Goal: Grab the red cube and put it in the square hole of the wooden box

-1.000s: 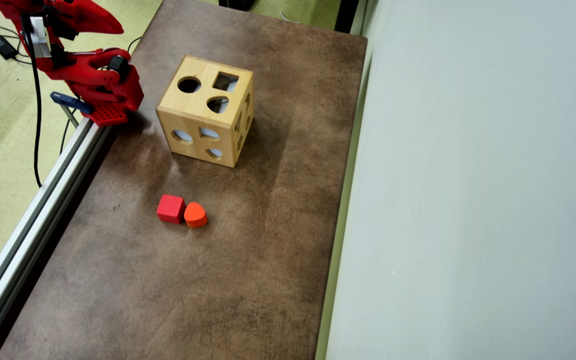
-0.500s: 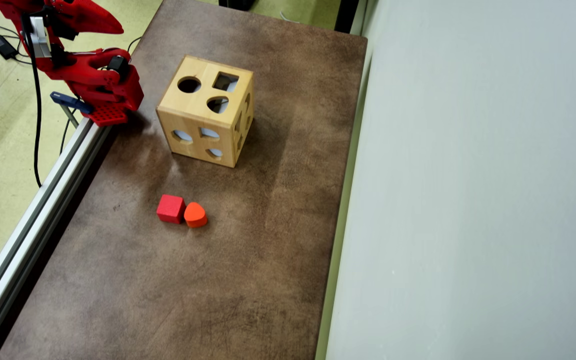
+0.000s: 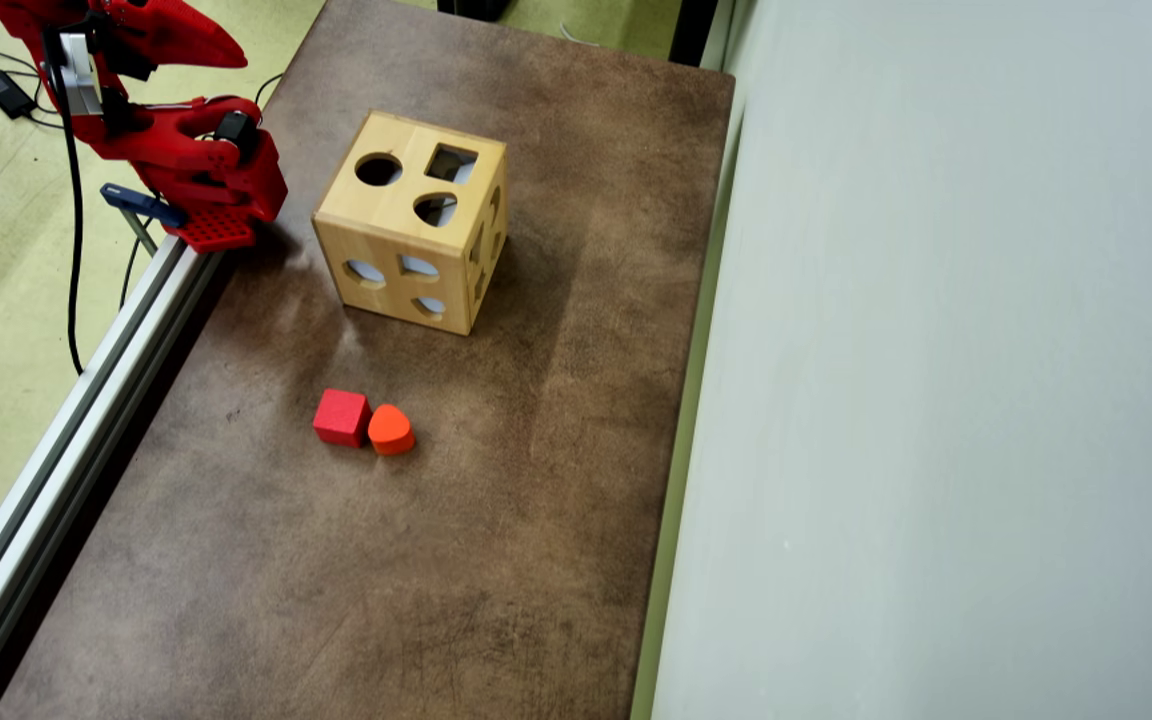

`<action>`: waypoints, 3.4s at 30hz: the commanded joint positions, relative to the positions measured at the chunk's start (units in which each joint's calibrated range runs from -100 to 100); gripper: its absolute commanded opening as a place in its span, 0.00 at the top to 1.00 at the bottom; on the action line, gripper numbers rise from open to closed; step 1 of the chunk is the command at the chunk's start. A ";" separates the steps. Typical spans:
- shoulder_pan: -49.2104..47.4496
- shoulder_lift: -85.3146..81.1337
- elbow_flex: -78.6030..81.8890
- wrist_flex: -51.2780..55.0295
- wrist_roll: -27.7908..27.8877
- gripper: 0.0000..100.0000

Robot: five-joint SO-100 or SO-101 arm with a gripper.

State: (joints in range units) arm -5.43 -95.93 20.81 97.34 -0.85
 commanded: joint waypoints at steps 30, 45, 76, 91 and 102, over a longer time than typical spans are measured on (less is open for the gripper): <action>1.79 4.93 0.12 -3.93 -4.35 0.98; 30.54 20.05 -0.87 -3.13 -17.14 0.97; 45.62 55.30 1.91 -16.23 -18.36 0.97; 45.54 57.84 16.22 -29.42 -18.36 0.73; 45.54 57.84 21.94 -35.70 -18.36 0.65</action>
State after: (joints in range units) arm 40.28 -38.14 43.02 64.16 -19.07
